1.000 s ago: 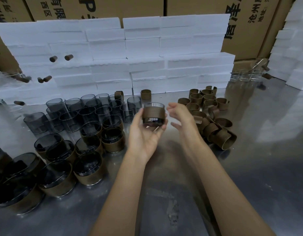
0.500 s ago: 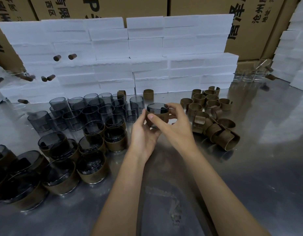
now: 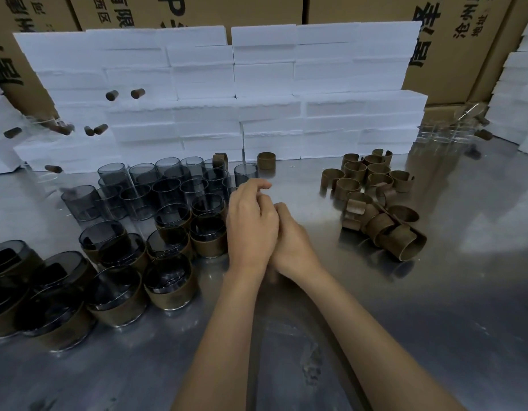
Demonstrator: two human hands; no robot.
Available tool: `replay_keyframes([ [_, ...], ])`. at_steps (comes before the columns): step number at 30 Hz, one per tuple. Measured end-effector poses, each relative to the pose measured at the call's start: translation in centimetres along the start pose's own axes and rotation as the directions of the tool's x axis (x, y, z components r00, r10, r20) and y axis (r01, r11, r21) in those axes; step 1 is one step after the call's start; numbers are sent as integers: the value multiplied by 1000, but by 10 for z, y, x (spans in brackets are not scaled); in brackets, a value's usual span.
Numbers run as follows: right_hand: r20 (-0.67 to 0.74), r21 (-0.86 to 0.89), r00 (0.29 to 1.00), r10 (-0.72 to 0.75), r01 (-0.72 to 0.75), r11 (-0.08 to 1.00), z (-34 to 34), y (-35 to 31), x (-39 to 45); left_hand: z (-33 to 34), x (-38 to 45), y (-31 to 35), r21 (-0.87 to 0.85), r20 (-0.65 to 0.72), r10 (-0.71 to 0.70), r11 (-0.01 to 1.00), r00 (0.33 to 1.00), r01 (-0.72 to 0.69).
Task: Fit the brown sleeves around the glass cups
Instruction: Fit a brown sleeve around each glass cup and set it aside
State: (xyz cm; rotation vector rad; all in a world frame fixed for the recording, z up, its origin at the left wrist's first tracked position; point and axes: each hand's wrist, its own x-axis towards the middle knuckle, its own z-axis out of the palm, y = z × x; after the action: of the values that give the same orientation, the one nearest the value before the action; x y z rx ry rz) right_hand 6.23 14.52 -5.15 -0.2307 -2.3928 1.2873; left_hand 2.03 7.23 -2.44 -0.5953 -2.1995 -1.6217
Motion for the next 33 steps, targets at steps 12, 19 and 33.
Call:
replay_keyframes([
  [12,208,337,954,216,-278,900,-23,8,11,-12,7,-3,220,79,-49,975,996,30],
  [19,106,612,890,443,-410,677,-37,12,14,-24,19,-13,591,160,-73,806,984,-37],
  [33,133,692,847,514,-451,564,-41,12,19,21,80,-18,912,251,-297,391,921,-122],
])
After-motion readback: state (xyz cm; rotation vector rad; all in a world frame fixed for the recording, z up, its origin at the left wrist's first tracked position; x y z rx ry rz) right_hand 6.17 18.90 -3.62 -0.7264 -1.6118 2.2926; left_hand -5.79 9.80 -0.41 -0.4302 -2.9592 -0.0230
